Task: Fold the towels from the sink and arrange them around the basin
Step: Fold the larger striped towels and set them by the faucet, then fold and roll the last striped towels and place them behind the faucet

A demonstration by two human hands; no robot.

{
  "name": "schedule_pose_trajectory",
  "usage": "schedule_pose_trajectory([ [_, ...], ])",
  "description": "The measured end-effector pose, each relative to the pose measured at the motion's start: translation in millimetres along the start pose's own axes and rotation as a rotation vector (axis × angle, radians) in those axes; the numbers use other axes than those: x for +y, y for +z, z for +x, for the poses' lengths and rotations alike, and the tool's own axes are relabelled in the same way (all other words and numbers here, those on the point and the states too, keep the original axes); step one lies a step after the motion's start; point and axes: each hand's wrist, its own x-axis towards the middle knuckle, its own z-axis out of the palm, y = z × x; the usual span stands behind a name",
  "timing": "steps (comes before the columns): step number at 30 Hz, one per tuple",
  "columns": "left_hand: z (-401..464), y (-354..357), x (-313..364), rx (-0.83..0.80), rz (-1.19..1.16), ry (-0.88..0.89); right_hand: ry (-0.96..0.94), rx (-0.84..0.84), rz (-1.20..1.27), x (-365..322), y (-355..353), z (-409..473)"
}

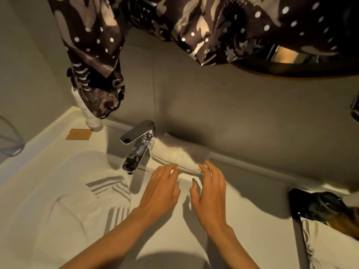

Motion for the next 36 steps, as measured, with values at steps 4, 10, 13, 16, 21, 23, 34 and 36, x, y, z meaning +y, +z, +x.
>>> schedule_pose_trajectory([
  [4,-57,1,-9,-0.190,-0.015,-0.030,0.072,-0.045,0.116,-11,-1,-35],
  [10,-132,-44,-13,-0.350,0.096,-0.267,-0.029,-0.421,0.036,-52,10,-74],
  [13,-162,-80,-16,-0.351,0.191,-0.366,-0.086,-0.487,0.023,-81,11,-86],
  [16,-183,-116,-22,-0.379,0.246,-0.429,-0.124,-0.526,0.015,-106,6,-102],
  [21,-206,-148,-43,-0.575,0.147,-0.650,-0.135,-0.620,-0.057,-130,21,-100],
  [23,-219,-143,-50,-0.670,0.245,-0.653,-0.058,-0.739,-0.048,-137,38,-105],
  [34,-223,-105,-112,-0.832,-0.028,-0.549,0.897,-1.069,0.177,-174,142,-142],
  [36,-224,-112,-127,-0.934,-0.057,-0.532,0.900,-1.123,0.190,-179,149,-140],
])
